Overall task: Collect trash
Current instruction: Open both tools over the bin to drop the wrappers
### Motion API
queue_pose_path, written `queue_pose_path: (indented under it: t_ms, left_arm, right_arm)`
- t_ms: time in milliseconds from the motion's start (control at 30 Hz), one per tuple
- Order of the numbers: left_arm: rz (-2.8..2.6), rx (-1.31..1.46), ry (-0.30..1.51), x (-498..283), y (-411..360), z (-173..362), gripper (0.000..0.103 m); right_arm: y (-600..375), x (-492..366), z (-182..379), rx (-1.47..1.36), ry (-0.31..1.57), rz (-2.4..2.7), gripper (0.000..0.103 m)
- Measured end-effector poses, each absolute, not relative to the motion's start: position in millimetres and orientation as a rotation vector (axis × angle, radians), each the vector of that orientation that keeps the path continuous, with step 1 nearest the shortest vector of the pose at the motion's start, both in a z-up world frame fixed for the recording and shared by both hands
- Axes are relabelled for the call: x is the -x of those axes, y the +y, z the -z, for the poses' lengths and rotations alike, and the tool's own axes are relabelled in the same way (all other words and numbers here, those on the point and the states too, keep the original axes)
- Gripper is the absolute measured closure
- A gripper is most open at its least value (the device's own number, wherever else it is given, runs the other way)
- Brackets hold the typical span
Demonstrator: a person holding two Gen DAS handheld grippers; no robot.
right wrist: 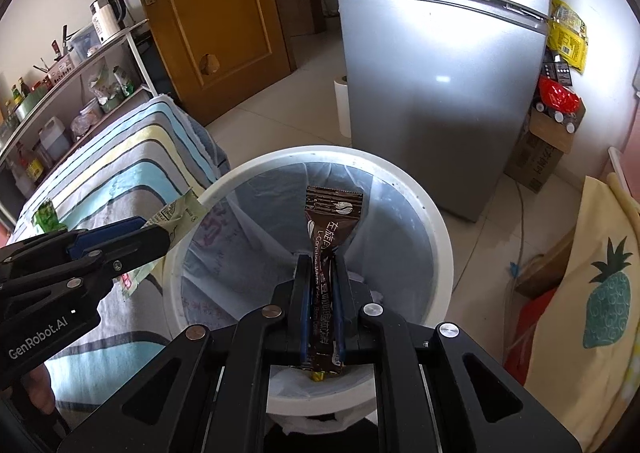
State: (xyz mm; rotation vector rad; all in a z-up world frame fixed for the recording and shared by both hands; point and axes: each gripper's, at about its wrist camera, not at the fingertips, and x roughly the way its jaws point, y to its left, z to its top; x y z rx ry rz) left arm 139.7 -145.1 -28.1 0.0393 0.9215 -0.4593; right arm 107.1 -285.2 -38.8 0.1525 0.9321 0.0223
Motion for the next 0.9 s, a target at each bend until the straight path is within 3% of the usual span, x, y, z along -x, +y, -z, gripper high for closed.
queue_pose_path:
  t_ms: [267,433,500,900]
  left_arm:
    - [0.439,-0.059,0.919,-142,-148,32,0.078]
    - [0.429,-0.055,0.919,-142,-144,31,0.073]
    - [0.427,-0.05,0.915,-141,-141,29,0.069]
    - [0.377,-0.012,0.865,-129,-105,12,0.065]
  right_arm:
    - [-294,-112,49,-0.167,0.962,-0.005,0.093]
    - [-295,-111,50,-0.179,0.954,-0.009,0.07]
    - [-294,-109,48,-0.181,0.95,-0.008,0.07]
    - [-276,-103,37,-0.177,0.92,-0.027,0.07]
